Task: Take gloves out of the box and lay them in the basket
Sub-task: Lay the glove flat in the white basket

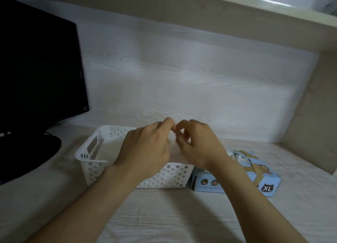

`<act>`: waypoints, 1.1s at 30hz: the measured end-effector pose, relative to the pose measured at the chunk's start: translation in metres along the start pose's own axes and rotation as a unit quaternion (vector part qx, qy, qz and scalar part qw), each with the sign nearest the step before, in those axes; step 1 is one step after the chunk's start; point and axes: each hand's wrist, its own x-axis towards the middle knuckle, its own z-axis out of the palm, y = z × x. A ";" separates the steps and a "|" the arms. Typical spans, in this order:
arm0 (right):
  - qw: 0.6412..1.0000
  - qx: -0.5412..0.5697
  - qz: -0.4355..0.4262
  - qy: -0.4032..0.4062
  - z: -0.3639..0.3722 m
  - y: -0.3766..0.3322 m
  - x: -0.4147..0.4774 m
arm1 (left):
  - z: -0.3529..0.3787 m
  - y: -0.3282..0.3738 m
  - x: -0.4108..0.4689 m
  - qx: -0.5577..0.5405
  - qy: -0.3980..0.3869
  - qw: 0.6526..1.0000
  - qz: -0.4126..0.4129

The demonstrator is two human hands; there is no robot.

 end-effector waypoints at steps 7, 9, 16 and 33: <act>0.984 0.058 0.051 0.160 -0.016 0.049 -0.057 | 0.035 0.032 -0.012 -0.001 0.052 0.994 0.097; 0.988 0.032 0.077 0.132 -0.019 0.056 -0.064 | 0.043 0.036 -0.014 -0.015 0.039 0.994 0.105; 0.988 -0.024 0.139 0.067 -0.013 0.058 -0.075 | 0.057 0.038 -0.015 0.008 0.007 0.987 0.158; 0.954 0.095 0.094 0.269 -0.016 0.054 -0.068 | 0.060 0.039 -0.018 0.131 -0.052 0.961 0.238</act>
